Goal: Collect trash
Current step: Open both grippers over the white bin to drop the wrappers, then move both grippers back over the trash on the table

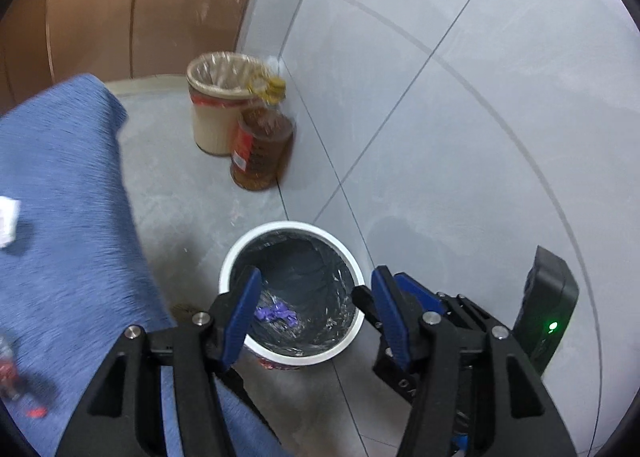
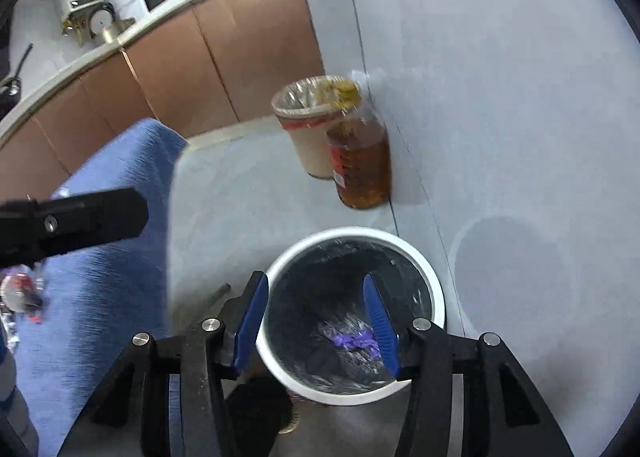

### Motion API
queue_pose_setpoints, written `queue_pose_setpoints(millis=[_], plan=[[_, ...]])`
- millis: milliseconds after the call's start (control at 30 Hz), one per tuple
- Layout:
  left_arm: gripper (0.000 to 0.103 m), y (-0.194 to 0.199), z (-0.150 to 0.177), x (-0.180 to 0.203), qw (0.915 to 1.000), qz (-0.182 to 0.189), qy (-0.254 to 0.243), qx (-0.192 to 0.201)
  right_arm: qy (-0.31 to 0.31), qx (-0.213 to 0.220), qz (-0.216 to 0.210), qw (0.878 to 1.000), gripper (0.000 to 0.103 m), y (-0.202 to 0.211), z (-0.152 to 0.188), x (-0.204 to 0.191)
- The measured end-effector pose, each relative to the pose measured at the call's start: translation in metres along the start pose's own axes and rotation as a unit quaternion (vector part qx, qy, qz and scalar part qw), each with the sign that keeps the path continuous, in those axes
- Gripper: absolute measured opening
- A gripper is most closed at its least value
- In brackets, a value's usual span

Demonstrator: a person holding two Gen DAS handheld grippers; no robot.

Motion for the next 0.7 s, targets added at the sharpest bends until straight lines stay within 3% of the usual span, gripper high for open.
queue_pose_setpoints(millis=[233, 700], plan=[[0.056, 0.084, -0.009, -0.006, 0.9961, -0.029, -0.025, 0.079, 0.03, 0.054, -0.037, 0.997, 0.051, 0.056, -0.031, -0.047], [0.056, 0.227, 0.008, -0.041, 0.9786, -0.111, -0.046, 0.167, 0.098, 0.121, -0.121, 0.98, 0.054, 0.143, -0.057, -0.145]])
Point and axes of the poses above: each gripper's, at about its wrist camera, not at the fingertips, and y roughly against the way its jaws point, x to its right, z to its underside, the point moved 5 cm from there along -y, roughly the way its jaws point, and after that the axes turned 13 degrees about x, right-handed, at the moved point
